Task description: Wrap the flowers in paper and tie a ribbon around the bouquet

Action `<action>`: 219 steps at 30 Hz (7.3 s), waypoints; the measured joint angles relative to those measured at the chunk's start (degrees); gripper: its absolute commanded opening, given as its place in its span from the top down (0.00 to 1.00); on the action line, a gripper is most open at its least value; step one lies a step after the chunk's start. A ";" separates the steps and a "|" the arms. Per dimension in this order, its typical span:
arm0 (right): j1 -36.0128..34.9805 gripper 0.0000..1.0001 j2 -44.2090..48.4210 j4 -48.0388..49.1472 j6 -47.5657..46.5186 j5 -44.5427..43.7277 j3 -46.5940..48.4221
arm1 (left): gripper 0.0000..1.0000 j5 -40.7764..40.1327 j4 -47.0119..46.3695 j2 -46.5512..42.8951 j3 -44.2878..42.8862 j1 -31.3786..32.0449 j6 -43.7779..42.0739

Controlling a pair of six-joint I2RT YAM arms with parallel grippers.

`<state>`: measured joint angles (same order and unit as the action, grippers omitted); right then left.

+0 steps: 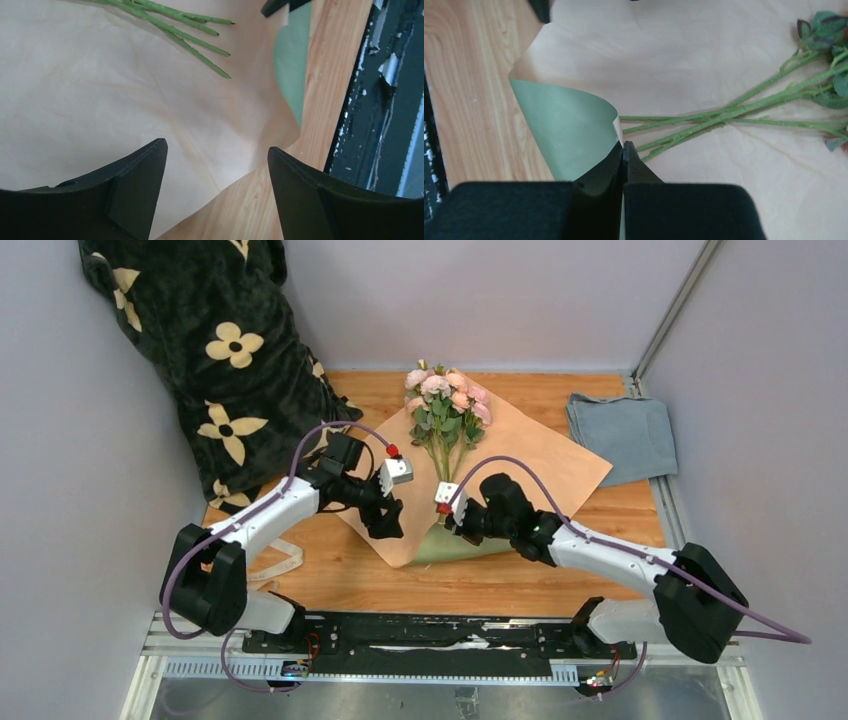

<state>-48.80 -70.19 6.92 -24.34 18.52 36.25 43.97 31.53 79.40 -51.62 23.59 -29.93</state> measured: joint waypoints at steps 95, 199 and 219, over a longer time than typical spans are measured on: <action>26.25 1.00 -18.75 -10.29 25.05 38.10 7.89 | 0.58 -25.22 -1.88 12.04 -8.04 10.43 5.64; 38.47 1.00 -18.25 8.50 56.06 21.51 -8.72 | 1.00 -29.35 -8.48 24.98 -14.86 25.51 6.25; 38.49 1.00 -18.69 8.96 56.00 21.97 -8.66 | 1.00 -36.70 -4.42 20.68 -8.35 23.58 0.20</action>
<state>-10.31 -88.88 15.88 31.66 40.49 27.59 7.27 27.11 100.07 -59.96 47.18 -29.74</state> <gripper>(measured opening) 0.005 0.004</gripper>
